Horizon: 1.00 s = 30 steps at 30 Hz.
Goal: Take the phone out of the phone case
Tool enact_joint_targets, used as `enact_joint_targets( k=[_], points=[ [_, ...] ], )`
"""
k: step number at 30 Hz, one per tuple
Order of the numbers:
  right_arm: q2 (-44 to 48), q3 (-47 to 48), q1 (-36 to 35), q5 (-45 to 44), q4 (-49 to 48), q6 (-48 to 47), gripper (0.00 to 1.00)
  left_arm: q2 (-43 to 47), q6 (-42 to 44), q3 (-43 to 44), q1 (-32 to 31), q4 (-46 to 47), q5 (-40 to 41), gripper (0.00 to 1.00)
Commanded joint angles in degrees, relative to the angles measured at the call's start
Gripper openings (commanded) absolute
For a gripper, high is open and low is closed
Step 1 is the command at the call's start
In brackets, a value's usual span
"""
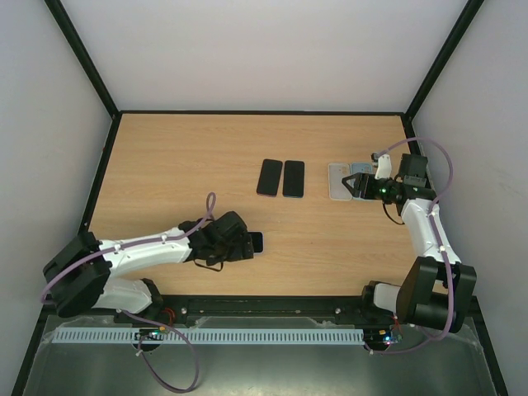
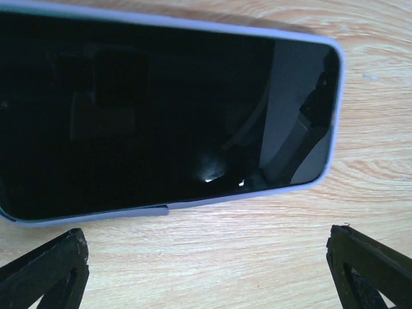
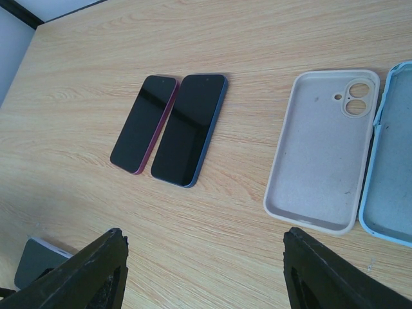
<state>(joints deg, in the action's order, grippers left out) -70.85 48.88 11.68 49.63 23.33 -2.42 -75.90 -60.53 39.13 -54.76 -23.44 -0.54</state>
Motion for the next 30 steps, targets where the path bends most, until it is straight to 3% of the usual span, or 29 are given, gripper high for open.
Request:
enact_joint_targets(
  k=[1, 14, 30],
  points=[
    [1.33, -0.47, 0.29, 0.44, 0.14, -0.92, 0.65, -0.05, -3.26, -2.64, 1.61, 3.96, -2.91, 1.0],
    [0.98, -0.53, 0.29, 0.43, 0.46, -1.34, 0.65, -5.37, 0.49, 0.1, 9.6, 6.34, 5.4, 1.0],
    [0.36, -0.31, 0.33, 0.64, 1.19, -1.98, 0.65, -29.59, 5.03, 23.91, 13.28, 4.61, 10.32, 1.0]
  ],
)
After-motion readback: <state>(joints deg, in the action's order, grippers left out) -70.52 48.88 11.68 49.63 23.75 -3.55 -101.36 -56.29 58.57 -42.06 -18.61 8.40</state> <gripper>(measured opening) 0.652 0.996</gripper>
